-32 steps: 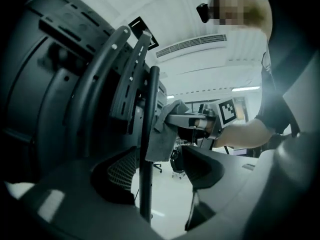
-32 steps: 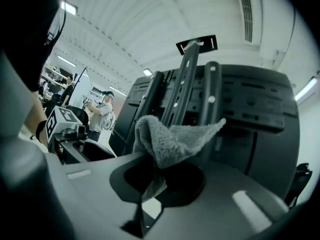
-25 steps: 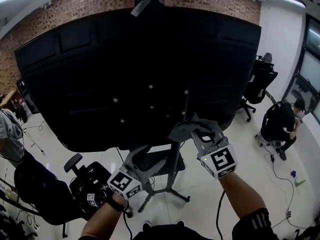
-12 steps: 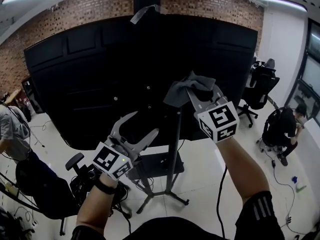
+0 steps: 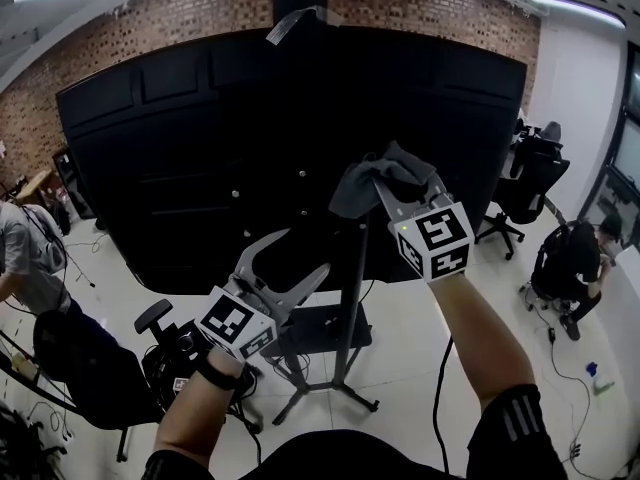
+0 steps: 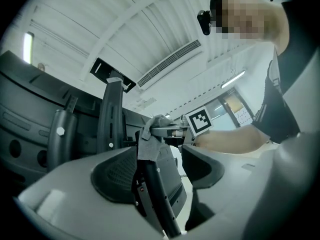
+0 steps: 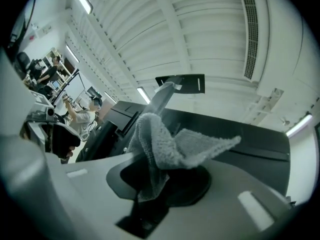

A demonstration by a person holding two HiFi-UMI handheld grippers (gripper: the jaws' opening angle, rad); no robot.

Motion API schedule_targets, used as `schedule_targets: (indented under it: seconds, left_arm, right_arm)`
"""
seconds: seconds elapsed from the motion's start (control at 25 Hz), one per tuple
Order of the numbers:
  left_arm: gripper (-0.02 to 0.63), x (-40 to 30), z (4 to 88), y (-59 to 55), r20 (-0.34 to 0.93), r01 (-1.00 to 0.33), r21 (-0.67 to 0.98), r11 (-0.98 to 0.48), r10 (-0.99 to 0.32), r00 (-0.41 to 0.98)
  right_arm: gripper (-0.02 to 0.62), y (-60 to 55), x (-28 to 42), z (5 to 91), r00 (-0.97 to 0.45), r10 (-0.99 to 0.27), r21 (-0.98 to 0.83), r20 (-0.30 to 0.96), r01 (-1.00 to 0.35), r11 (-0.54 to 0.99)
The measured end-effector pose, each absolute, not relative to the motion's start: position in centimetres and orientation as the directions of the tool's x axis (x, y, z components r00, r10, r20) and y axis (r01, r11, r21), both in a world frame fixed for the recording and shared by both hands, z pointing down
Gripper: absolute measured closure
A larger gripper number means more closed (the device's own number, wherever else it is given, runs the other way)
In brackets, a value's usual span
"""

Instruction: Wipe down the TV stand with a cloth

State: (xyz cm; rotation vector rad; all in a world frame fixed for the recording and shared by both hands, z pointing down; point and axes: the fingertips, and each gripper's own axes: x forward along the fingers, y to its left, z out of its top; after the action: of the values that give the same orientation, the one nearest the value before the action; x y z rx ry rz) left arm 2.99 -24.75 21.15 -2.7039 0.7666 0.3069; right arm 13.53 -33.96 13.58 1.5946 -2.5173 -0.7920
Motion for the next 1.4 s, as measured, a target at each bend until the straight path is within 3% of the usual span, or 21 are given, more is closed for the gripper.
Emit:
schedule_targets:
  seconds: [0.36, 0.52, 0.92, 1.08, 1.16, 1.24, 1.4]
  left_arm:
    - [0.301, 4.1, 23.9, -25.4, -0.255, -0.523, -0.202, -0.828, -0.471, 0.844]
    - [0.301, 4.3, 24.9, -25.4, -0.24, -0.522, -0.18, -0.833, -0.478, 0.845]
    - [0.301, 4.1, 27.0, -24.8, -0.209, -0.522, -0.161, -0.837, -0.488, 0.848]
    - [0.301, 4.3, 27.8, -24.3, -0.192, -0.515, -0.157, -0.843, -0.485, 0.853]
    - [0.301, 4.4, 28.5, -24.2, -0.187, -0.507, -0.157, -0.847, -0.479, 0.858]
    - [0.301, 4.4, 28.6, -24.0, -0.175, -0.505, -0.151, -0.85, -0.48, 0.86]
    - [0.301, 4.6, 29.2, -24.0, -0.157, -0.505, -0.143, -0.851, -0.484, 0.861]
  right_arm:
    - [0.491, -34.1, 13.7, 17.1, -0.495, -0.854, 0.353, -0.161, -0.837, 0.419]
    - [0.44, -34.2, 13.3, 20.3, -0.519, -0.851, 0.331, -0.079, -0.819, 0.469]
    - [0.456, -31.3, 14.5, 19.9, -0.515, -0.824, 0.235, -0.237, -0.853, 0.466]
    - [0.476, -30.7, 14.9, 20.8, -0.495, -0.833, 0.239, -0.247, -0.864, 0.442]
    - [0.527, -30.9, 15.0, 21.9, -0.478, -0.847, 0.243, -0.232, -0.872, 0.425]
    - [0.526, -31.4, 14.7, 23.6, -0.477, -0.859, 0.257, -0.187, -0.868, 0.426]
    - [0.458, -32.8, 13.7, 27.4, -0.486, -0.871, 0.259, -0.072, -0.852, 0.455]
